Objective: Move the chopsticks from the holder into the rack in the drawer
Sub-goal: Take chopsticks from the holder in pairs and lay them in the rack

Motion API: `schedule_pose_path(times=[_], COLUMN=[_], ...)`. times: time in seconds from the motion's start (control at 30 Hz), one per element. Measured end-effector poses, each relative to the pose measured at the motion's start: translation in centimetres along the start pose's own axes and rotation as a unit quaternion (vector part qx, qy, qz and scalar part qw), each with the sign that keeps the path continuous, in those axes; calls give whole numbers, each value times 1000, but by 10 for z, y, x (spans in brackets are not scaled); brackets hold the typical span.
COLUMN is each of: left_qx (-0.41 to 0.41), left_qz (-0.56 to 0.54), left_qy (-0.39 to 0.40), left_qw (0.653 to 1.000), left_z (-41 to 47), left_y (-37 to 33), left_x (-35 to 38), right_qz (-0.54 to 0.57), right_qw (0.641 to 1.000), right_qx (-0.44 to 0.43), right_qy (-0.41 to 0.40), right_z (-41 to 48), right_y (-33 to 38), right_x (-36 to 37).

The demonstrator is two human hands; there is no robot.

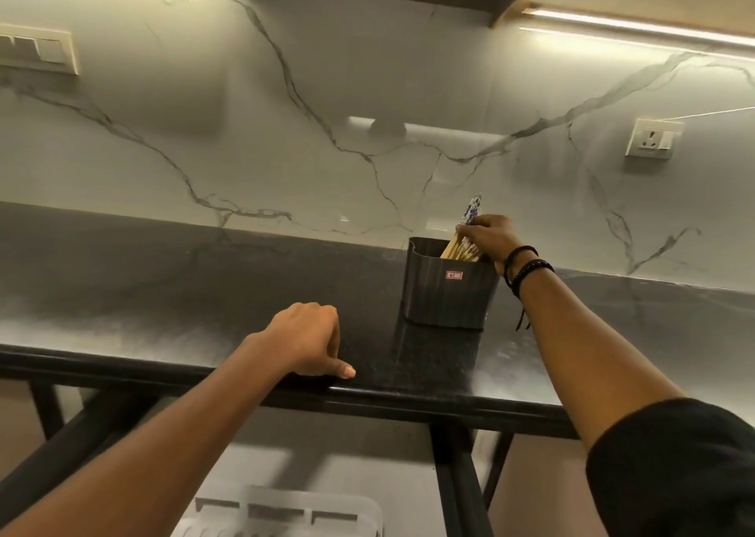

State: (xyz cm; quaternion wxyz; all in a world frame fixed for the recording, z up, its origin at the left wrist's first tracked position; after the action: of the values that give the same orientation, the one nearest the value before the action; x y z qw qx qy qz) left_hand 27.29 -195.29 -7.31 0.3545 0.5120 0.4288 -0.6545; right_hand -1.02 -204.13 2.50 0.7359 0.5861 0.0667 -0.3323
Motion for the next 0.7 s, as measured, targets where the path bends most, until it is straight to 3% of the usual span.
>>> schedule_pose_path(times=[0.4,0.53,0.7], left_qx=[-2,-5,-12], left_qz=[-5,-5,-5], left_qy=[11,-5,-21], left_qw=[1000,1000,1000], left_z=[0,-5,-10], left_y=[-1,-1,-2], left_x=[3,3,5], right_qz=[-35,34,84], right_qw=[998,996,996], right_qx=[-3,17,17], right_qy=[43,83,39], right_z=[-7,-16,-21], right_y=[8,15,26], right_x=[6,7,-15])
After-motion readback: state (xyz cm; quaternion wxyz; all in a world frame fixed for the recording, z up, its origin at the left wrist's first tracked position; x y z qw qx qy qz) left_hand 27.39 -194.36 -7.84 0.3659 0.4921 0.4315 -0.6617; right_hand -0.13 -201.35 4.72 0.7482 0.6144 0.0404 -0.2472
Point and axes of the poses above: each hand's wrist, its own z-axis towards the middle knuckle, its own x-axis out of the palm, y = z × x, the point moved 7 cm from there along z, towards the middle knuckle, and after that the axes turned 6 degrees about -z, right-handed, at the moved point
